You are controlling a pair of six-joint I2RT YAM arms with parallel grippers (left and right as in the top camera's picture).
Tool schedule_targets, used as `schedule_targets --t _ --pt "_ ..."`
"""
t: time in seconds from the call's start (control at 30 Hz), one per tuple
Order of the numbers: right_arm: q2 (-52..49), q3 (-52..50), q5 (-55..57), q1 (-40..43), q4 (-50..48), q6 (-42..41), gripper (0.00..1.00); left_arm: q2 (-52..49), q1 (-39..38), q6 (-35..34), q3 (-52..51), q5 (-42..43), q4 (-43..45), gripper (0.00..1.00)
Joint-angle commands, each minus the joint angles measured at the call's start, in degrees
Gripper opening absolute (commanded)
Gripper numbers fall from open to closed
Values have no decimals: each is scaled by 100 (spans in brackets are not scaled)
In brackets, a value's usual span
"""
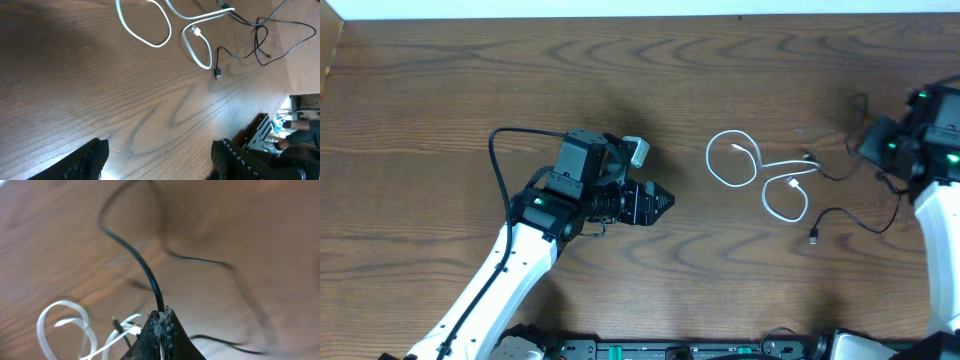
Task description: Untangle cables
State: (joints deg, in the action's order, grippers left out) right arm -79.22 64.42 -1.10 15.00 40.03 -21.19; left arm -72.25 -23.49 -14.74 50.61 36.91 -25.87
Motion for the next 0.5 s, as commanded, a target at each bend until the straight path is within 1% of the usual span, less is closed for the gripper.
schedule_targets --t 0.0,0.1,0.3,0.33,0.4,0.47 --pt "57 39 798 439 310 11 1 -42 -7 76 87 -55 -26 70" --pt "57 39 1285 686 533 -238 1 -42 -7 76 87 -52 -26 70" --pt "46 39 1419 966 815 -210 1 -42 -7 76 87 -52 -26 70" --pt "44 39 1360 973 922 -186 1 -42 -7 76 87 -55 -26 70" --pt "35 37 612 966 1364 146 3 -42 -7 76 87 -55 -26 71" --pt "22 28 105 966 1696 304 2 -42 -7 79 87 -55 -26 71"
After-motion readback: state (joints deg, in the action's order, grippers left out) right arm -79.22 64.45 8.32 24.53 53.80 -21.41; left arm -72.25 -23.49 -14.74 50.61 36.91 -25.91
